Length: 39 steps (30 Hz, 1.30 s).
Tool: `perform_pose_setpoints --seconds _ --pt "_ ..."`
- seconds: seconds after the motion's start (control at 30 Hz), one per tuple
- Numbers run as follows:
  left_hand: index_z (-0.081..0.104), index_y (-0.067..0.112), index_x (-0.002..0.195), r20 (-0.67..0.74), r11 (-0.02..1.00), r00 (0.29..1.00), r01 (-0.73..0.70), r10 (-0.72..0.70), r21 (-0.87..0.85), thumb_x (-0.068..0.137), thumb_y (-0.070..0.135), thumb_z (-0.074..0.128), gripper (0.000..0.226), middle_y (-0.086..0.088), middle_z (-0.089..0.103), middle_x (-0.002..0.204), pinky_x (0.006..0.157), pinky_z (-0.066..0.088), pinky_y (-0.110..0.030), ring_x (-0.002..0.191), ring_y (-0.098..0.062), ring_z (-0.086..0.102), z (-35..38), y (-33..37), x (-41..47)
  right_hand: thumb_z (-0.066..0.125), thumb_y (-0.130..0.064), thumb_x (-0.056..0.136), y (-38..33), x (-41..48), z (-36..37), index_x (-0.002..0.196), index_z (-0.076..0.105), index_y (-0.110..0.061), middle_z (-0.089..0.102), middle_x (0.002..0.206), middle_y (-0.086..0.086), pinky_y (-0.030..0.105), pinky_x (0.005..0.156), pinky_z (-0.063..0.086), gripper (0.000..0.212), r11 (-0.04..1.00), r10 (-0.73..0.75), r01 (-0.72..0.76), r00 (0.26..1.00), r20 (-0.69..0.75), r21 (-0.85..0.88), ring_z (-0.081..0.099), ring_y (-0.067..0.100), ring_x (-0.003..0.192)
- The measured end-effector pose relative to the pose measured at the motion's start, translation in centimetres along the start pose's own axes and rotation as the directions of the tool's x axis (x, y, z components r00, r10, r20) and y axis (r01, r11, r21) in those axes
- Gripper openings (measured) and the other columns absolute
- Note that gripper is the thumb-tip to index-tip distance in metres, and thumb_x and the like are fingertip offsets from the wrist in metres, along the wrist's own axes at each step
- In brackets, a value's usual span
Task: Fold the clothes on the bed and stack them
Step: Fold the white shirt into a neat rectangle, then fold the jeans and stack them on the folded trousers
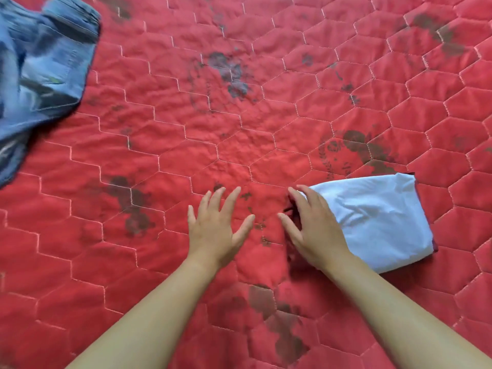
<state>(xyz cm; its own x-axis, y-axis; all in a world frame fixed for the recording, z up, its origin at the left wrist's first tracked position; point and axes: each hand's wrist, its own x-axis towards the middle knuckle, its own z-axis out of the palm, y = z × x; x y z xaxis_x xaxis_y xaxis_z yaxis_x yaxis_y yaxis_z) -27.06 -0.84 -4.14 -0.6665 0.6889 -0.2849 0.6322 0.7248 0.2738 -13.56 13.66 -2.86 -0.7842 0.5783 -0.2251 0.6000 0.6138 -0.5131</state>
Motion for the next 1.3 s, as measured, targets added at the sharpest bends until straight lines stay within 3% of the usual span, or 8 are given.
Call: perform_pose_setpoints --seconds 0.27,0.43,0.6,0.77,0.97,1.07,1.13,1.3 --pt "0.035 0.032 0.141 -0.093 0.989 0.986 0.144 -0.14 0.038 0.082 0.066 0.028 0.069 0.001 0.04 0.142 0.106 0.027 -0.053 0.133 -0.019 0.032 -7.3 -23.5 -1.7 0.045 -0.049 0.092 -20.0 5.2 13.8 0.141 0.038 -0.018 0.032 0.147 0.007 0.042 0.108 0.03 0.059 0.968 -0.228 0.239 0.965 0.128 -0.082 0.027 0.024 0.136" --pt "0.041 0.026 0.137 -0.174 0.984 0.97 0.176 -0.171 0.01 0.083 0.064 0.032 0.067 0.002 0.047 0.135 0.103 0.033 -0.048 0.127 -0.018 0.04 -10.0 -36.5 -0.2 0.045 -0.051 0.091 -31.9 11.3 23.1 0.139 0.041 -0.022 0.034 0.147 0.005 0.043 0.102 0.033 0.056 0.94 -0.32 0.329 0.942 0.103 -0.086 0.03 0.024 0.134" --pt "0.046 0.022 0.133 -0.266 0.977 0.943 0.212 -0.201 0.014 0.082 0.065 0.029 0.069 0.002 0.051 0.129 0.098 0.036 -0.042 0.121 -0.02 0.045 -12.4 -46.1 2.3 0.045 -0.052 0.088 -37.4 17.0 29.7 0.137 0.043 -0.023 0.035 0.146 0.006 0.051 0.104 0.028 0.056 0.93 -0.325 0.327 0.945 0.039 -0.169 0.029 0.029 0.134" --pt "0.049 0.021 0.13 -0.325 0.985 0.93 0.174 -0.17 -0.016 0.087 0.055 0.046 0.056 -0.002 0.052 0.127 0.094 0.039 -0.043 0.118 -0.024 0.046 -13.3 -50.7 6.3 0.043 -0.056 0.087 -37.1 20.3 33.2 0.139 0.039 -0.029 0.028 0.15 0.002 0.061 0.108 0.011 0.058 0.953 -0.219 0.207 0.975 -0.027 -0.22 0.019 0.028 0.139" --pt "0.053 0.021 0.126 -0.39 0.998 0.919 0.07 -0.067 -0.006 0.084 0.05 0.052 0.051 -0.004 0.048 0.133 0.099 0.035 -0.045 0.125 -0.024 0.041 -13.3 -51.9 13.1 0.04 -0.058 0.083 -36.5 20.9 34.4 0.13 0.047 -0.034 0.041 0.142 -0.002 0.057 0.107 0.016 0.054 0.956 -0.214 0.173 0.964 -0.156 -0.239 0.027 0.024 0.133" --pt "0.049 0.028 0.129 -0.437 0.99 0.895 0.129 -0.092 0.058 0.083 0.048 0.055 0.05 -0.002 0.039 0.142 0.105 0.021 -0.055 0.134 -0.025 0.029 -13.6 -51.8 16.3 0.042 -0.057 0.082 -36.5 20.9 34.5 0.129 0.049 -0.034 0.042 0.142 -0.002 0.057 0.107 0.017 0.053 0.956 -0.213 0.168 0.961 -0.175 -0.24 0.031 0.025 0.133" --pt "0.042 0.031 0.134 -0.368 0.974 0.911 0.221 -0.184 0.059 0.084 0.049 0.054 0.054 -0.004 0.038 0.141 0.104 0.024 -0.056 0.131 -0.029 0.032 -13.5 -52.2 17.8 0.043 -0.057 0.081 -36.5 20.9 34.5 0.128 0.051 -0.034 0.043 0.141 -0.002 0.057 0.107 0.018 0.054 0.957 -0.216 0.171 0.959 -0.183 -0.234 0.033 0.026 0.132" --pt "0.053 0.025 0.123 -0.252 0.939 0.919 0.244 -0.304 -0.243 0.089 0.04 0.054 0.037 -0.014 0.06 0.11 0.083 0.042 -0.041 0.103 -0.036 0.055 -12.5 -53.0 16.9 0.043 -0.057 0.08 -36.4 21.0 34.6 0.127 0.052 -0.034 0.045 0.14 -0.002 0.056 0.106 0.019 0.053 0.954 -0.224 0.177 0.957 -0.184 -0.241 0.035 0.026 0.131"
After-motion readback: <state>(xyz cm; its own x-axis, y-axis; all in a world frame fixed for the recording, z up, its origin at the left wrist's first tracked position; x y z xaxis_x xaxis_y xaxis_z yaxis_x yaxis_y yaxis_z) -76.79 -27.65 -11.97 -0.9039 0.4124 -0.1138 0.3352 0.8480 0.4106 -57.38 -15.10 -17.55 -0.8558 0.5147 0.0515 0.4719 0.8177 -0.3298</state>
